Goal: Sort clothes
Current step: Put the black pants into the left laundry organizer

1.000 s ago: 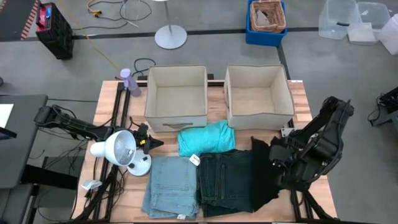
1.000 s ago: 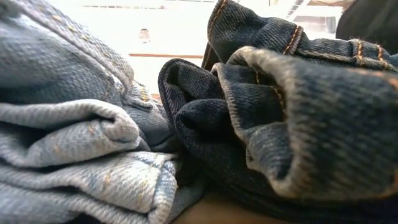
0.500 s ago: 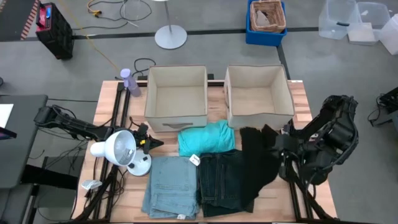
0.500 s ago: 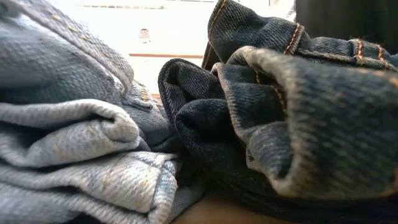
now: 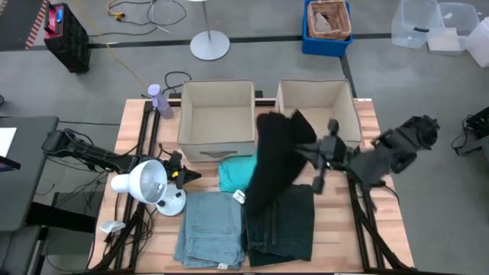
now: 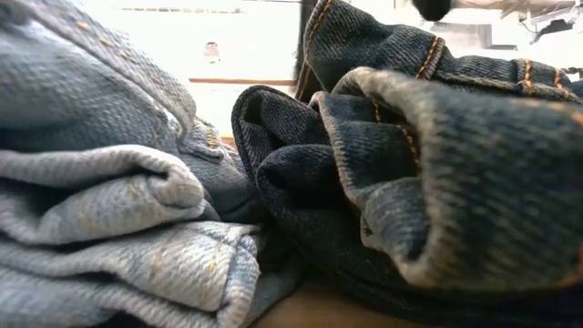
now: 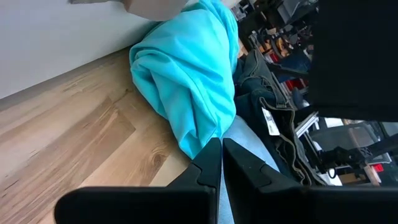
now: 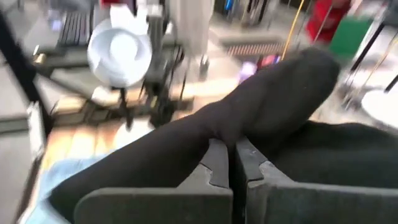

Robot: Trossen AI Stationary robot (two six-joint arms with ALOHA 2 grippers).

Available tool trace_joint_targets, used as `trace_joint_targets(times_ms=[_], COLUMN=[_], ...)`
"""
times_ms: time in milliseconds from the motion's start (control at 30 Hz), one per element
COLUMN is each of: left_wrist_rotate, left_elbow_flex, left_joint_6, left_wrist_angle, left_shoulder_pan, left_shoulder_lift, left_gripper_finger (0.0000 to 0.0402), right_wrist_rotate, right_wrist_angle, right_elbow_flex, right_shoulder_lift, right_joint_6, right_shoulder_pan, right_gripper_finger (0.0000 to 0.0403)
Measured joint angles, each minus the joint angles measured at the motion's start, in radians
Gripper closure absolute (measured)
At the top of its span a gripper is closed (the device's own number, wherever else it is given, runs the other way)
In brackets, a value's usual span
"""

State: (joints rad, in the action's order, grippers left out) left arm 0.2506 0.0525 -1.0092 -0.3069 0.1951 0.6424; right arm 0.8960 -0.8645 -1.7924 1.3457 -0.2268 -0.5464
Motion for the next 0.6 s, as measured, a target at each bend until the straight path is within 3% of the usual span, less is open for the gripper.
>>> trace_joint_targets(times_ms=[133, 267, 400, 600], left_wrist_rotate=[0.0, 0.0, 0.0, 0.0], left_elbow_flex=[0.0, 0.0, 0.0, 0.0], left_joint_6=[0.0, 0.0, 0.0, 0.001], left_wrist_angle=[0.0, 0.0, 0.001, 0.002], left_shoulder_pan=[0.0, 0.0, 0.0, 0.0], left_shoulder_lift=[0.0, 0.0, 0.0, 0.0], left_gripper_finger=[0.0391, 0.0391, 0.0391, 0.0391], right_wrist_rotate=[-0.051, -0.137, -0.194, -0.407], right_wrist_angle=[0.257, 0.452, 0.521, 0.605], right_elbow_flex=[0.0, 0.0, -0.002, 0.0], right_shoulder_lift=[0.0, 0.0, 0.017, 0.101], right_joint_6=[0.25, 0.397, 0.433, 0.37], right_shoulder_pan=[0.108, 0.214, 0.343, 0.513], right_gripper_finger=[0.0403, 0.0403, 0.0403, 0.0403])
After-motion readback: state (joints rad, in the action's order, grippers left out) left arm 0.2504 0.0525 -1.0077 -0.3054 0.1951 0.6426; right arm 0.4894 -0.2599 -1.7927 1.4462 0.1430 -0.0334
